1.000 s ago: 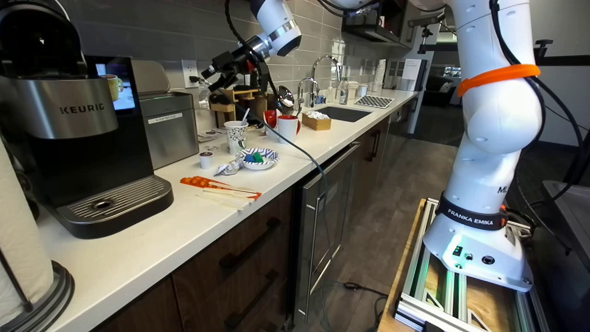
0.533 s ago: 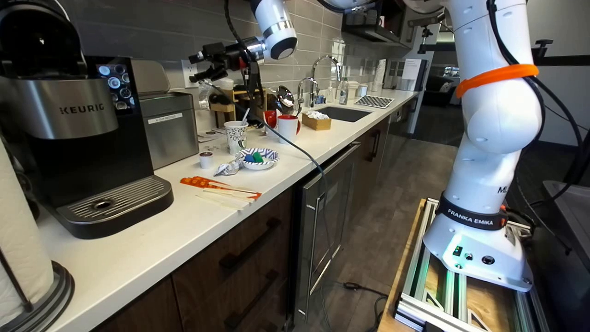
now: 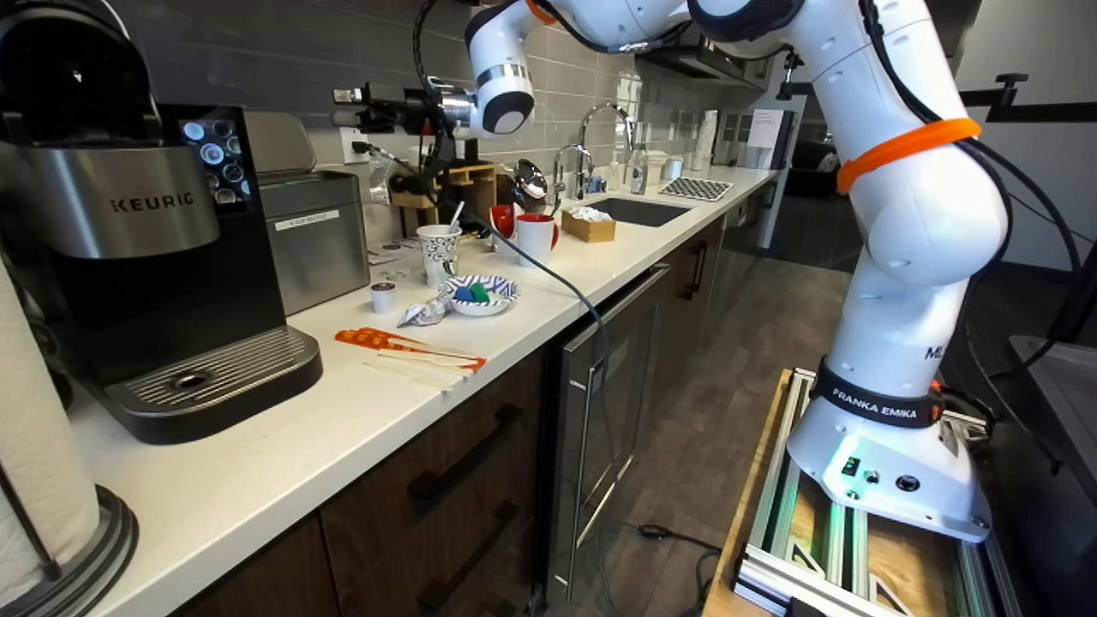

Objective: Close the silver bin

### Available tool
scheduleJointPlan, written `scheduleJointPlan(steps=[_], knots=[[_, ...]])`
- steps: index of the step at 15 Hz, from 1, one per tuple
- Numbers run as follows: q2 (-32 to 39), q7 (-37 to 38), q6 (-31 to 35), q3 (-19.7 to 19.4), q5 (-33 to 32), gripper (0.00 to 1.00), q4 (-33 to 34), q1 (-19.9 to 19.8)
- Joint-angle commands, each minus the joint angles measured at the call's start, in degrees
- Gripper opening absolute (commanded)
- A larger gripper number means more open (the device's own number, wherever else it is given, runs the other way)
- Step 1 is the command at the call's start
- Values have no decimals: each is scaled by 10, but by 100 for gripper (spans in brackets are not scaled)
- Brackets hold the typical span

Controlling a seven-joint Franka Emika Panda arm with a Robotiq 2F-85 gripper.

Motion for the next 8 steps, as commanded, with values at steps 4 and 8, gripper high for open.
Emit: scheduleJointPlan(steps=[4, 8], knots=[[91, -100, -16, -15, 7, 100, 123, 12], [86, -96, -5, -12, 2, 100, 122, 8]])
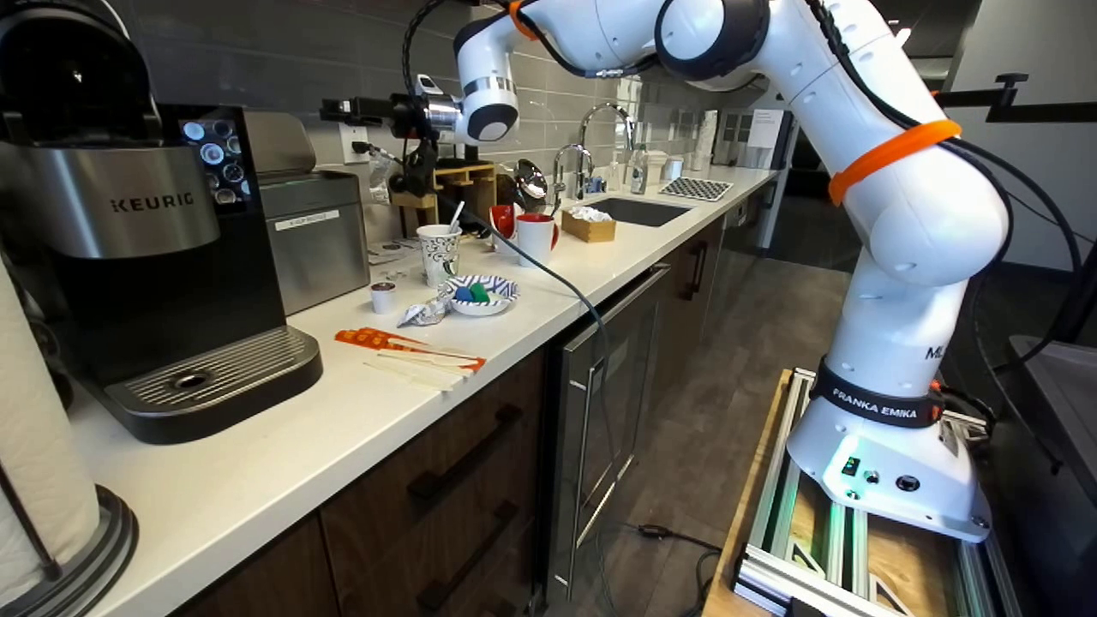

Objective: Close the silver bin

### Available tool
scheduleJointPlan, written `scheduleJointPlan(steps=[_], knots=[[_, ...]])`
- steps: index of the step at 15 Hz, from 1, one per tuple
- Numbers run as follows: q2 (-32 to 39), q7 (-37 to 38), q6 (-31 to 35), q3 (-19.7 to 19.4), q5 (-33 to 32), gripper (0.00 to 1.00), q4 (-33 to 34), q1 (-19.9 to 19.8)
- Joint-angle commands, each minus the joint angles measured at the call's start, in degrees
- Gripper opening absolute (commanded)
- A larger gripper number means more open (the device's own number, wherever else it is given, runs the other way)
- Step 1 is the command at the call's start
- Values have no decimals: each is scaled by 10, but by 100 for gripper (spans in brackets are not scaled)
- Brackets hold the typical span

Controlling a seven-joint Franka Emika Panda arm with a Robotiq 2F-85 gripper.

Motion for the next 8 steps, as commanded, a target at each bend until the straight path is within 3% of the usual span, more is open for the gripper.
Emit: scheduleJointPlan(steps=[1, 5, 8], knots=[[5, 2, 3, -4, 1, 100, 9, 3], [25, 7, 28, -8, -5, 100, 38, 13], [53, 12, 88, -19, -23, 100, 87, 32]])
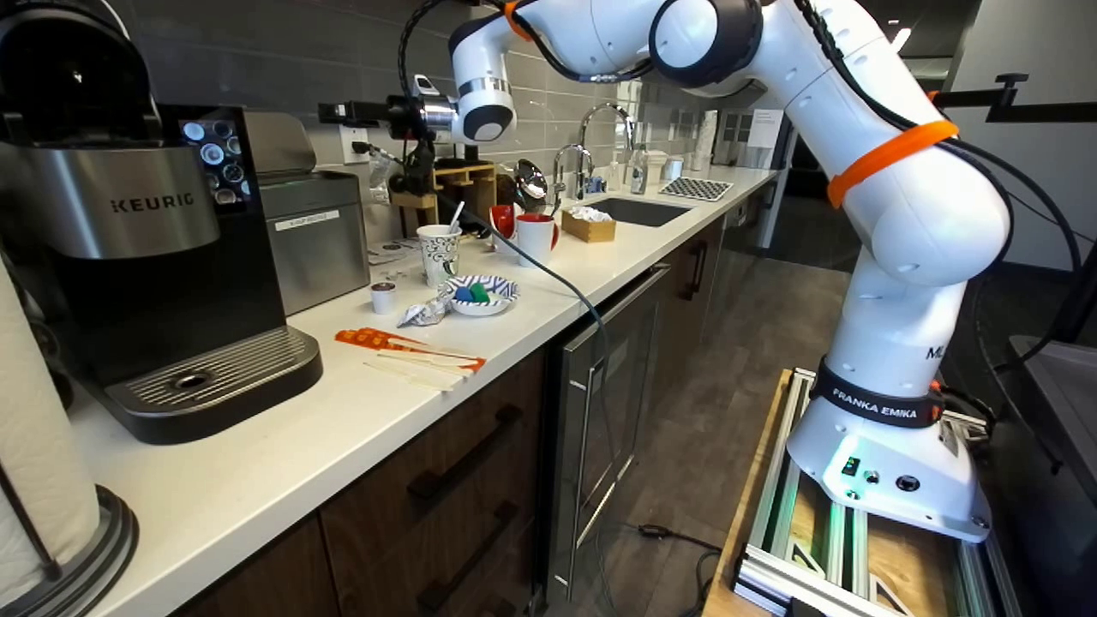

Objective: Close the silver bin

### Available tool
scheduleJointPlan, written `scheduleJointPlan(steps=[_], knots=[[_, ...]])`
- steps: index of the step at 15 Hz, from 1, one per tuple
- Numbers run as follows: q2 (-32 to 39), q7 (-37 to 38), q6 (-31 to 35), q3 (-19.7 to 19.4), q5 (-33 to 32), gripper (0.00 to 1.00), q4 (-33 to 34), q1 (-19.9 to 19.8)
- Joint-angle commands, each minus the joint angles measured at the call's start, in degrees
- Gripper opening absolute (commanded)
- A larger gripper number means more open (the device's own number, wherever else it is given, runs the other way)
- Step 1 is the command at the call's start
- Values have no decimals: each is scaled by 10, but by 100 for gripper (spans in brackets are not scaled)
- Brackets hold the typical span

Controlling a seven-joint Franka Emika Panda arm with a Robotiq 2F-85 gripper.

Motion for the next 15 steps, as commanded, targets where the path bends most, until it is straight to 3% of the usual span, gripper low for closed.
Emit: scheduleJointPlan(steps=[1, 8, 13, 15], knots=[[46, 15, 67, -16, -26, 100, 75, 27], [111, 81, 145, -11, -116, 100, 180, 46], [131, 229, 45, -4, -234, 100, 223, 12], [145, 262, 16, 8, -254, 100, 252, -5]])
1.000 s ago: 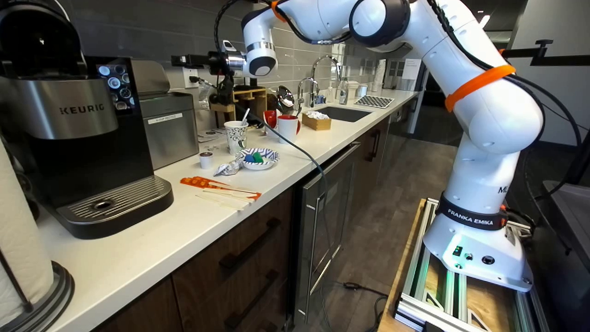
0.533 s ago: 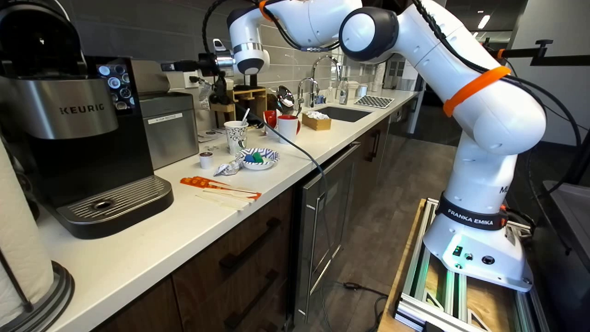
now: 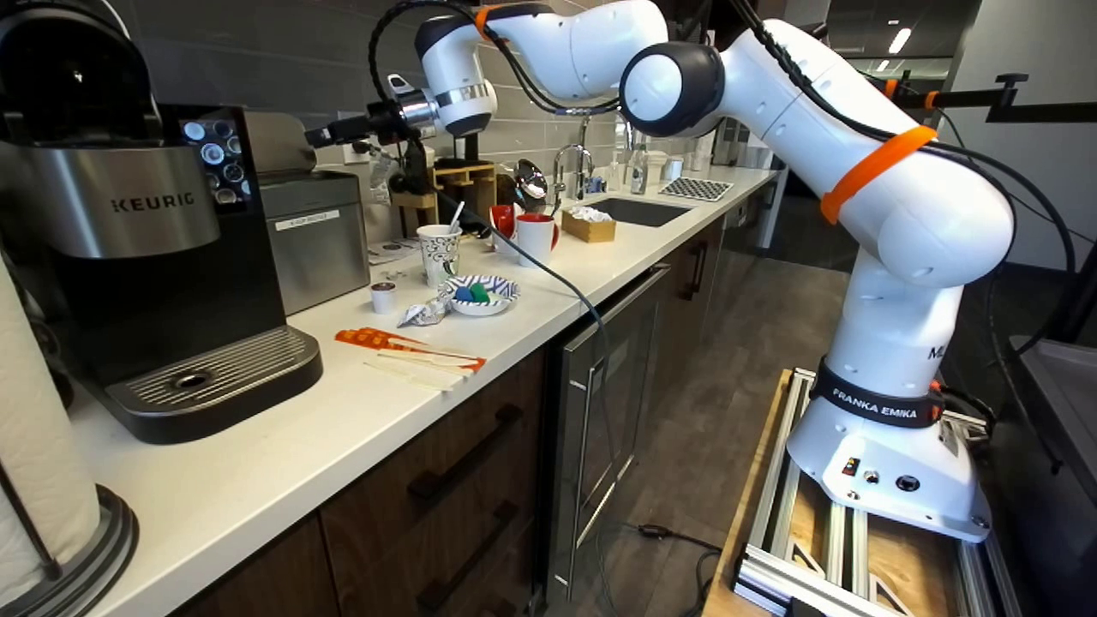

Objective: Close the silver bin

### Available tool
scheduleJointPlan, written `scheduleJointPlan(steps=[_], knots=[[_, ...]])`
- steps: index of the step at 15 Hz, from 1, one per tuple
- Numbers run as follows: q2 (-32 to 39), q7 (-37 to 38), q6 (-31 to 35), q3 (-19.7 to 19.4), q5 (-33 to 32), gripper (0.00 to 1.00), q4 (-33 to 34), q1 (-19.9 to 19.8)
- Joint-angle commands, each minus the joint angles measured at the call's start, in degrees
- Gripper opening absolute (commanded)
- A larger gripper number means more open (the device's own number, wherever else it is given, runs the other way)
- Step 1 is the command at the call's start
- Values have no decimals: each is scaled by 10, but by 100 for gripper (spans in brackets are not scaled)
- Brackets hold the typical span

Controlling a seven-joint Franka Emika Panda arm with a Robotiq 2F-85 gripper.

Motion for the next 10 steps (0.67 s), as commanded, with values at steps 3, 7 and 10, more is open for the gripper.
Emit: scheduleJointPlan(steps=[3, 7, 10], knots=[[64, 109, -43, 41, -30, 100, 113, -44], [85, 173, -16, 45, -7, 100, 151, -40], [98, 182, 10, 41, -11, 100, 170, -28]])
